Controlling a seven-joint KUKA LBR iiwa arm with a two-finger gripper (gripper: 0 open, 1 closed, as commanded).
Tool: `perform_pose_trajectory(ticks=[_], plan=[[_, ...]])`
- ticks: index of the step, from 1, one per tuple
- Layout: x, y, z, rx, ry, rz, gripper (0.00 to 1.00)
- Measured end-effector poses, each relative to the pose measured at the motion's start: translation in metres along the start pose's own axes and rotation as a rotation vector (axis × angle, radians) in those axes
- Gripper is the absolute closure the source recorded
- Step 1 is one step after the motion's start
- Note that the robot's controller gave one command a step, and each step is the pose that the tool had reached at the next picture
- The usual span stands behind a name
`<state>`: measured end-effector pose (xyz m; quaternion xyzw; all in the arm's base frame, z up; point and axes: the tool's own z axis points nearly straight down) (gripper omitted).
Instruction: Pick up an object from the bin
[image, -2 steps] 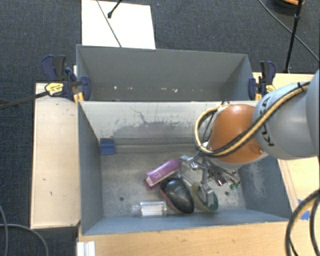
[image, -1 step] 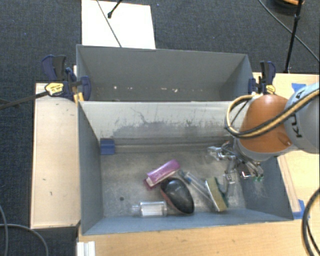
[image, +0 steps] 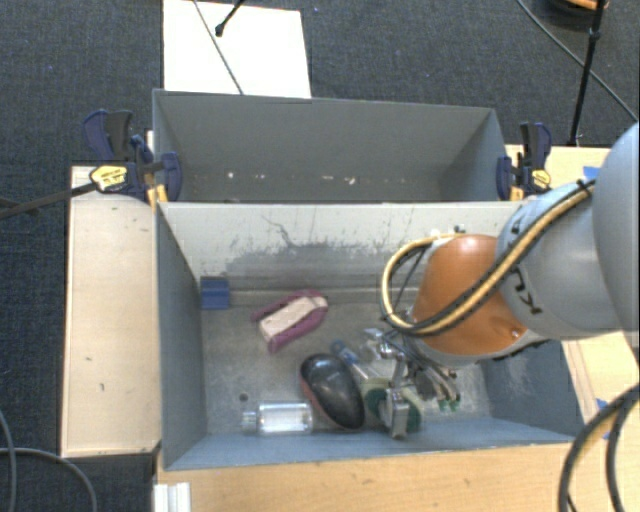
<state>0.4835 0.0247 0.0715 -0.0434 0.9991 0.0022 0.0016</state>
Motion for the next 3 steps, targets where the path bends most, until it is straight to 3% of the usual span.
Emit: perform_pose_trajectory(ticks=[1,2,3], plan=[[0.000,-0.006,0.000,0.005,0.003,0.004,1.00],[-0.018,0.009,-0.118,0.004,-0.008,-0.006,1.00],[-0.007,0.004,-0.218,0.003,-0.005,0.441,1.00]])
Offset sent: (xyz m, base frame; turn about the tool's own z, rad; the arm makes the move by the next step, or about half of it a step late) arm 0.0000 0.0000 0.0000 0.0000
